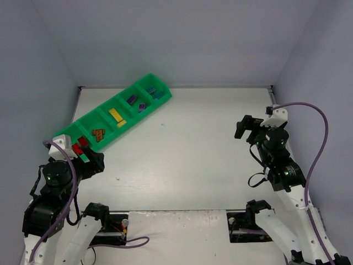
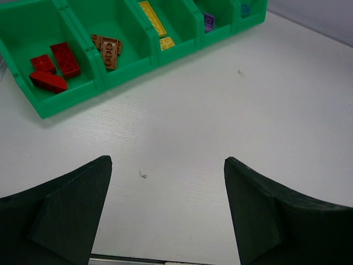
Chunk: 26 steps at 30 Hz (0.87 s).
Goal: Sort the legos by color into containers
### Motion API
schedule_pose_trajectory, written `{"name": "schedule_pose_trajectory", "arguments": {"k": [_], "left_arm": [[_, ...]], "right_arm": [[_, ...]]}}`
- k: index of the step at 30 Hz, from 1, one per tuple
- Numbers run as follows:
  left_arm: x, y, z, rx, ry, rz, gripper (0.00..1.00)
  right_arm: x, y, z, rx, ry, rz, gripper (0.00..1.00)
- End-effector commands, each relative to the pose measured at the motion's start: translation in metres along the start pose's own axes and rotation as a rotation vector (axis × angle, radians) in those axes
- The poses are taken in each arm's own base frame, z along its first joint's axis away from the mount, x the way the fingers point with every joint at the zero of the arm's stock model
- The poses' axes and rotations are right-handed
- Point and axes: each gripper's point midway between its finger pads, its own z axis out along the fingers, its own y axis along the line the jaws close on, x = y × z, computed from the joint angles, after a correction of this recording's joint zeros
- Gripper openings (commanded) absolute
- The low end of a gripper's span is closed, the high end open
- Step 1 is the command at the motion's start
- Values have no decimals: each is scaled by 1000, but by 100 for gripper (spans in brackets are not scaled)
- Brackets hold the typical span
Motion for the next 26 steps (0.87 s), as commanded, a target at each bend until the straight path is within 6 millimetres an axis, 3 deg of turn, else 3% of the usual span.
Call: {"name": "schedule_pose_trajectory", "arguments": {"k": [1,10,26], "left_arm": [[-15,-11,2,45,-67,-49,76],[-2,-6,9,31,-62,-83,76],[13,-4,14,38,-47,-127,76]], "right_arm": [[-2,-7,-1,35,-1,-22,100],[-5,-8,-12,26,-38,-6,100],[-7,-6,-5,28,-24,11,100]]}}
